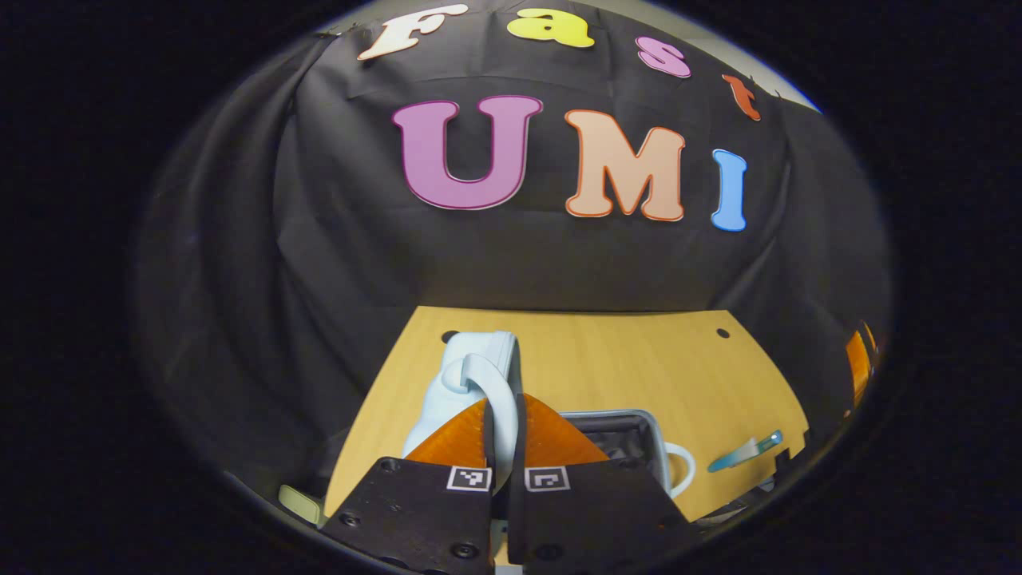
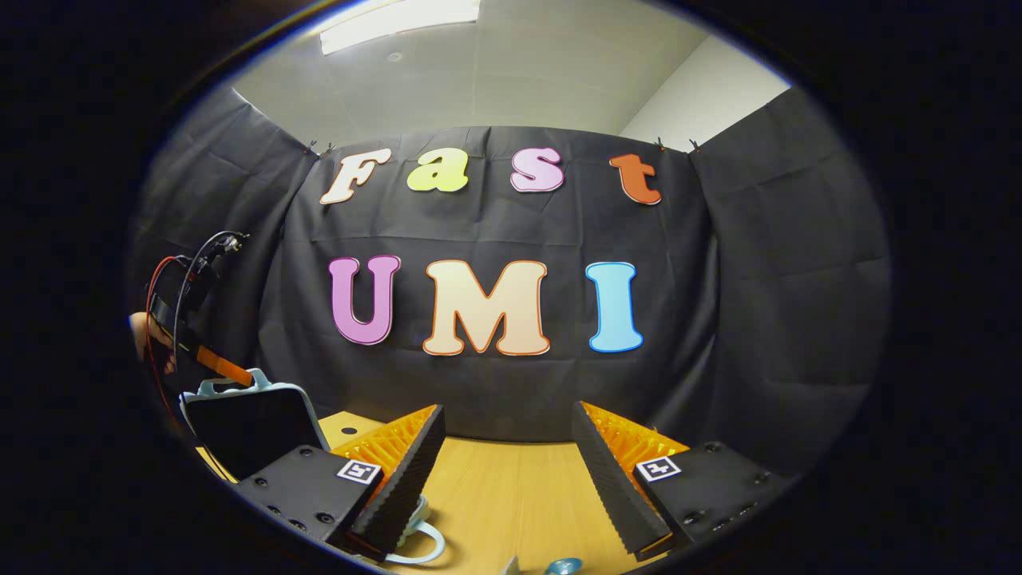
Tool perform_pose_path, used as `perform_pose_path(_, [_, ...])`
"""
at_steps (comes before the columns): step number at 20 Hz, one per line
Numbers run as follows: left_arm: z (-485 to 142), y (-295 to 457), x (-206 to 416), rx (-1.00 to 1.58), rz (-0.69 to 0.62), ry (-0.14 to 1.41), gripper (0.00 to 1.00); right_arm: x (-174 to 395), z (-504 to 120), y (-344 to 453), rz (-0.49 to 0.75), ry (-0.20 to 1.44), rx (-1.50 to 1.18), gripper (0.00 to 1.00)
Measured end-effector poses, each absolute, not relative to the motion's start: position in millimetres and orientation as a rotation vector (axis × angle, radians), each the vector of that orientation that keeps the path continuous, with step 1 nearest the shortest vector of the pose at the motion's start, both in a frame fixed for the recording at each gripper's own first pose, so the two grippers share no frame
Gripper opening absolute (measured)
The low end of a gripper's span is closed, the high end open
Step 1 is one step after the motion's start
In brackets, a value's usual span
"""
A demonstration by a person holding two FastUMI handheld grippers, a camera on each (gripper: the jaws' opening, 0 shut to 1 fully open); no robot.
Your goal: First open the suitcase, pack the skin care products into it, and then close the suitcase.
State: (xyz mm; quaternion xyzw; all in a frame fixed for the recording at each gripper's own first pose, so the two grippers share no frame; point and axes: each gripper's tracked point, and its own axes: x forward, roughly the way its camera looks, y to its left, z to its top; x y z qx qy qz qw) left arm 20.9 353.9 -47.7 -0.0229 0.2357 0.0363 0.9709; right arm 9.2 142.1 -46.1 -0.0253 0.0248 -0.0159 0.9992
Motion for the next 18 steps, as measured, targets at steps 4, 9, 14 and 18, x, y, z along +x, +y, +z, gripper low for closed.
perform_pose_path(4, [-63,421,21,-0.004,0.165,0.452,0.0,13,-49,166,-0.03,0.048,-0.056,0.99])
perform_pose_path(9, [-95,473,21,-0.073,0.239,0.471,0.02,14,-54,182,-0.044,0.061,-0.073,0.99])
perform_pose_path(14, [-144,511,7,-0.168,0.315,0.544,0.0,12,-57,188,-0.052,0.068,-0.097,0.99])
perform_pose_path(18, [-184,536,-5,-0.238,0.383,0.587,0.0,10,-64,183,-0.066,0.091,-0.104,0.99])
